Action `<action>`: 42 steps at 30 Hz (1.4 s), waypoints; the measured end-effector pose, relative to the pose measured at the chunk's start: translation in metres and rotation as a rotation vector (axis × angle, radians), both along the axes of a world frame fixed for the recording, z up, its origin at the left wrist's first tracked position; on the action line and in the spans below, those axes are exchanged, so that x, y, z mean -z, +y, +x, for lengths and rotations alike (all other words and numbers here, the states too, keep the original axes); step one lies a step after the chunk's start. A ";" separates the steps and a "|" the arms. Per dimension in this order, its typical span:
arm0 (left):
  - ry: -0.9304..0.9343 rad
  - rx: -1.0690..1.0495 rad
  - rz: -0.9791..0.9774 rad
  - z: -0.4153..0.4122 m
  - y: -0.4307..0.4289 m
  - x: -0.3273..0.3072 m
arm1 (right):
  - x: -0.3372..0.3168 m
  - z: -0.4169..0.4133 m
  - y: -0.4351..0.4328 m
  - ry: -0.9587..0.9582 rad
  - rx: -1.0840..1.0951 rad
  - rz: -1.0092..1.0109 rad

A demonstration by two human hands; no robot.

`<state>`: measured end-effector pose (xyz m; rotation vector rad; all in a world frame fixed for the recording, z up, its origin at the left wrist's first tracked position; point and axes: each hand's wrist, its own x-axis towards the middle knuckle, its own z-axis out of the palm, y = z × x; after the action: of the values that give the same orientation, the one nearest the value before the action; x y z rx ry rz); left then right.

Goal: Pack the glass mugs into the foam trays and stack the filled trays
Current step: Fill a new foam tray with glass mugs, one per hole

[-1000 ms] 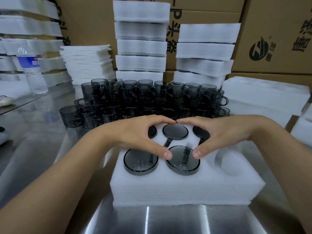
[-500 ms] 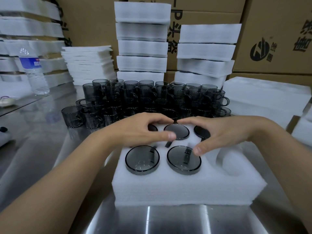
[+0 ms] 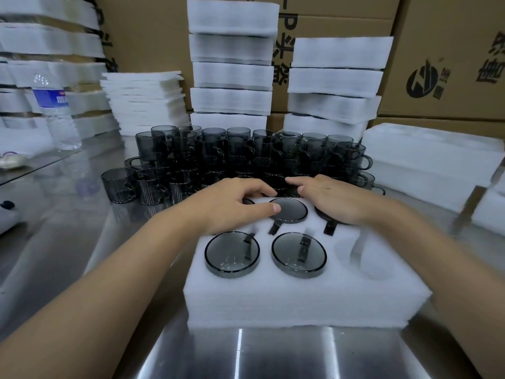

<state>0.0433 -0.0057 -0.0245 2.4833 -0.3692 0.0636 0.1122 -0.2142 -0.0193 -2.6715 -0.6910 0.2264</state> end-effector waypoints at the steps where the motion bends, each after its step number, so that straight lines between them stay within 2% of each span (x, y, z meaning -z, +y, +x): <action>1: 0.000 0.000 0.003 0.000 0.000 0.000 | 0.000 0.001 0.001 0.007 -0.002 -0.013; 12: 0.006 0.011 -0.004 0.001 0.001 0.000 | 0.005 0.000 -0.001 -0.132 0.176 0.068; 16: 0.006 0.013 0.001 0.000 0.001 0.000 | 0.006 0.001 -0.004 -0.213 0.270 0.028; 22: 0.017 0.013 -0.004 0.000 0.001 -0.001 | 0.003 -0.002 -0.002 -0.148 0.232 0.062; 27: 0.014 0.018 0.000 0.000 0.001 -0.001 | 0.002 -0.005 -0.001 -0.146 0.329 0.110; 34: 0.014 0.019 0.002 -0.001 0.001 -0.001 | 0.004 -0.004 -0.003 -0.344 0.392 0.224; 42: -0.017 0.006 0.026 0.000 0.002 0.000 | -0.002 -0.009 -0.003 -0.611 0.292 0.316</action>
<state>0.0435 -0.0038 -0.0245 2.5081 -0.3873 0.0784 0.1032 -0.2169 -0.0173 -2.4772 -0.4369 -0.7393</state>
